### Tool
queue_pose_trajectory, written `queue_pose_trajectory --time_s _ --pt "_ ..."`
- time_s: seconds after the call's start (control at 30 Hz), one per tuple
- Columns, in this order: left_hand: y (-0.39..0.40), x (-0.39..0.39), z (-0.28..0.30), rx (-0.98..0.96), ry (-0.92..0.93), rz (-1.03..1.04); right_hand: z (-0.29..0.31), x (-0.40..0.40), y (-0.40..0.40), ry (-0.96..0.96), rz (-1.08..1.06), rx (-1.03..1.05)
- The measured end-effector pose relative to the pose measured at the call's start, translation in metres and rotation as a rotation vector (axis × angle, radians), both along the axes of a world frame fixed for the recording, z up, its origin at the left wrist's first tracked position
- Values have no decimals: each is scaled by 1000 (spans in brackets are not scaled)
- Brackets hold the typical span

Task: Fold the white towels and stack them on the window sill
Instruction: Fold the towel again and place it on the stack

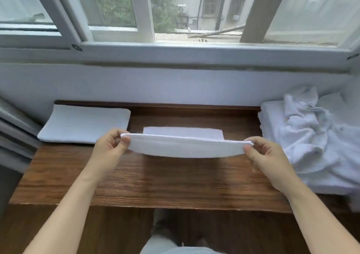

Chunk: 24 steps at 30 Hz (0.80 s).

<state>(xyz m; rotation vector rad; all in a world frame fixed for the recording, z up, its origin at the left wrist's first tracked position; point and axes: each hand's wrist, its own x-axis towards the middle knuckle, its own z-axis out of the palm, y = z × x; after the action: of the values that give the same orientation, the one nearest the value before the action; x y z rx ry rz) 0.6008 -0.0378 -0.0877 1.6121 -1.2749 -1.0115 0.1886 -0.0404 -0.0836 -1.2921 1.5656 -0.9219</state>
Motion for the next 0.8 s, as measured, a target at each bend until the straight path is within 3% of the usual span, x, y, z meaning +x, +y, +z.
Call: queue_pose_trajectory --time_s 0.23,0.43,0.6,0.7,0.8 --pt "25 4 -75 290 -132 50 -64 11 18 138 95 213" --pt "-38 -4 -88 290 -67 142 -80 35 -43 80 -45 190" --pt "-100 -11 -116 282 -104 184 -124 42 -101 140 -141 234" --pt "-109 -20 -135 352 -173 247 -146 47 -112 302 -176 347" --pt "-96 -31 -153 171 -575 200 -156 61 -100 718 -189 190"
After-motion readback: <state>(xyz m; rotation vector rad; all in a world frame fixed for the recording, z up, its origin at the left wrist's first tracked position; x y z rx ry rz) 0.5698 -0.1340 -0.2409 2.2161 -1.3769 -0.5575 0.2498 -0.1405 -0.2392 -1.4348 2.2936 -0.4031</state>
